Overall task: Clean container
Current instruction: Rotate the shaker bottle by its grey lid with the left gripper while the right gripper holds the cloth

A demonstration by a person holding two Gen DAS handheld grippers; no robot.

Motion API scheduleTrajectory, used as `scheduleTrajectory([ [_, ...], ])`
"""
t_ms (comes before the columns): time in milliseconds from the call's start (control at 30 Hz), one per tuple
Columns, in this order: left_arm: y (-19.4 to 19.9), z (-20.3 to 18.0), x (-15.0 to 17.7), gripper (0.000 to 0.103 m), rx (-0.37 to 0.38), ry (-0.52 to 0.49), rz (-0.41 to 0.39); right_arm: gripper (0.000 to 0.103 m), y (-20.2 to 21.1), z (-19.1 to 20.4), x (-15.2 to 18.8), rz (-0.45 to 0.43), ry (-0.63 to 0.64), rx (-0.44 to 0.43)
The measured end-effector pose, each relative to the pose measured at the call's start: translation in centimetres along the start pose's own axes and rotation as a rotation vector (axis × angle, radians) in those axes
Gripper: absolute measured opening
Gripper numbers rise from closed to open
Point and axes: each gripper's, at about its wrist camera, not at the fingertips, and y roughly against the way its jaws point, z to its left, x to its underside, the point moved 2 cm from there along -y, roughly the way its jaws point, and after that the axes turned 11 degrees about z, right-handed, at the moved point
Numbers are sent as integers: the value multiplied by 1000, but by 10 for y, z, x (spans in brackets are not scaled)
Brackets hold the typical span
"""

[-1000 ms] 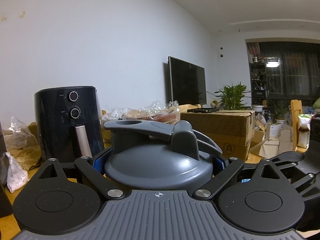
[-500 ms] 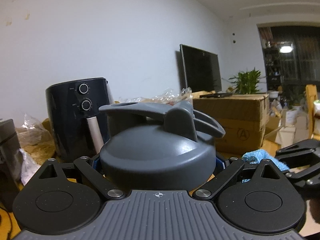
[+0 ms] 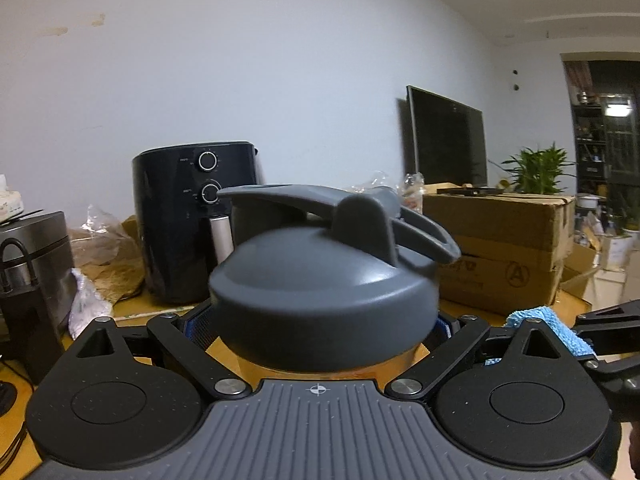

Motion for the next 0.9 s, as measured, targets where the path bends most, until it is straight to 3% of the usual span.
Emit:
scheduleTrajectory([
  [67, 0, -4, 0, 103, -28, 1, 0, 14, 0, 0, 0, 1, -3, 1],
  [367, 4, -19, -4, 103, -158, 66, -31, 14, 0, -2, 2, 3, -5, 10],
  [900, 4, -55, -29, 103, -505, 202, -96, 15, 3, -5, 3, -2, -14, 15],
])
